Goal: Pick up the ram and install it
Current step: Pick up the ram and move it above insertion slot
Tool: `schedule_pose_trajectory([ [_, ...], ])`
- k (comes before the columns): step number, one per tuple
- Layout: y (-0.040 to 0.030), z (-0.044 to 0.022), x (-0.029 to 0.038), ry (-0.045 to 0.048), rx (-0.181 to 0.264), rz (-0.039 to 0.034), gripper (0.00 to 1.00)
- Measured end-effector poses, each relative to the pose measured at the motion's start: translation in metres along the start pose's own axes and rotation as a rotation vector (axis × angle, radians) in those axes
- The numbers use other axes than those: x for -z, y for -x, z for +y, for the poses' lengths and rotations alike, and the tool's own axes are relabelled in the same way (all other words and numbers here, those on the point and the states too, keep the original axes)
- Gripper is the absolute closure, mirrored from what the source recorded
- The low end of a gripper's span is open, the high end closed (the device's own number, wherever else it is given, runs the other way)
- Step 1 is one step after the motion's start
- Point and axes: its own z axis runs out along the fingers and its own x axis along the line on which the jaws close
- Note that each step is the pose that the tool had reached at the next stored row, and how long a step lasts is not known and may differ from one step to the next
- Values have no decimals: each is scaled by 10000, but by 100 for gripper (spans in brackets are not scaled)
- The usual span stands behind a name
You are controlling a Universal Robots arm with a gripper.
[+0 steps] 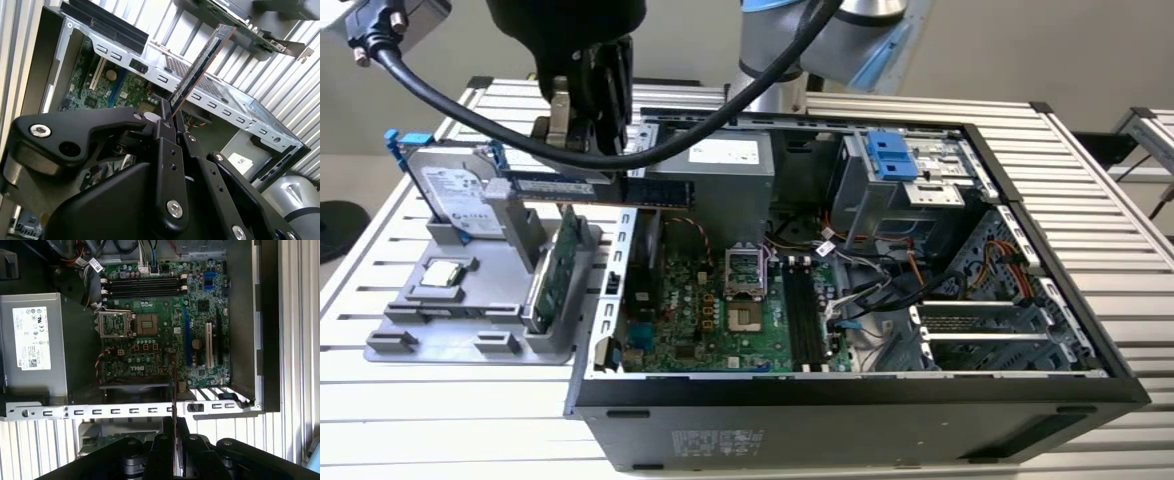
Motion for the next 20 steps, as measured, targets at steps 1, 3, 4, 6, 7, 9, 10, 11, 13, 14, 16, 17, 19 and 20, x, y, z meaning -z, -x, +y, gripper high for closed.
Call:
schedule_pose_trajectory([
  [1,-1,13,0,0,0,0,100],
  [3,-3,41,0,0,0,-1,100],
  [4,-4,54,0,0,0,-1,100],
  [6,-5,80,-1,0,0,0,100],
  [7,-6,93,-1,-1,0,0,100],
  [9,-8,119,-2,0,0,0,100],
  [10,-9,132,-2,0,0,0,100],
  [11,-10,144,-2,-1,0,-1,100],
  [13,-11,169,-2,0,0,0,100],
  [14,-12,180,-2,0,0,-1,100],
  [16,-14,203,-3,0,0,0,100],
  [17,-14,214,-3,-1,-1,-1,100],
  [19,-16,241,-3,-1,0,-1,100],
  [20,-17,254,-3,-1,0,-1,100],
])
